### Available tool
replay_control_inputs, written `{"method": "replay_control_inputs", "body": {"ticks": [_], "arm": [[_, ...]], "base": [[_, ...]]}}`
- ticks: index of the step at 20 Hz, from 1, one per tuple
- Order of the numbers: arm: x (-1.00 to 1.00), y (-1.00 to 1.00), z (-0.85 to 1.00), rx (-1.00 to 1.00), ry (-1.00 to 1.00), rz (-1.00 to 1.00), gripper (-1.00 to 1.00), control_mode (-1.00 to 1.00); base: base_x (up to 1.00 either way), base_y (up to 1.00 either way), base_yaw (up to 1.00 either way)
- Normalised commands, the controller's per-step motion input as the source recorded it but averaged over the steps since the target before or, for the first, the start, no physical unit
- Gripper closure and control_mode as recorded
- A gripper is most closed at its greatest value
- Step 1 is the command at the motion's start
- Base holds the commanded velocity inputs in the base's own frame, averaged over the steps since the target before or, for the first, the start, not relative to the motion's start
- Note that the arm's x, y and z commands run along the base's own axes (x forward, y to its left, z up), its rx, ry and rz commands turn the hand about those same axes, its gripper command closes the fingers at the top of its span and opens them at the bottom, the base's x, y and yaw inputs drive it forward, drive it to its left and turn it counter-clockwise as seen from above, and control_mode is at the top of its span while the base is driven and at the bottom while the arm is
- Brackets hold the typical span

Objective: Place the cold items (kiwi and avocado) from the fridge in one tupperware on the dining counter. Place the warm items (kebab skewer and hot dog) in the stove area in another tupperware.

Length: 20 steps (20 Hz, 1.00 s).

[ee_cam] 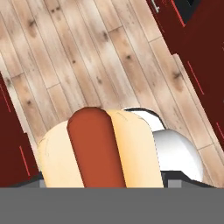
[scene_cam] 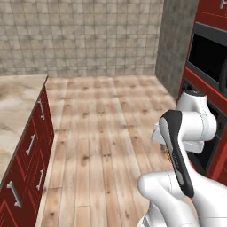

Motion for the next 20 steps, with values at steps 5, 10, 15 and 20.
{"method": "replay_control_inputs", "body": {"ticks": [5,10,15,20], "arm": [[0.0,0.0,0.0,0.0,0.0,0.0,1.0,1.0],[0.0,0.0,0.0,0.0,0.0,0.0,1.0,1.0],[0.0,0.0,0.0,0.0,0.0,0.0,1.0,1.0],[0.0,0.0,0.0,0.0,0.0,0.0,1.0,1.0]], "base": [[0.74,0.25,-0.19],[1.0,0.51,-0.29],[1.0,0.67,-0.18],[1.0,0.6,0.07]]}}
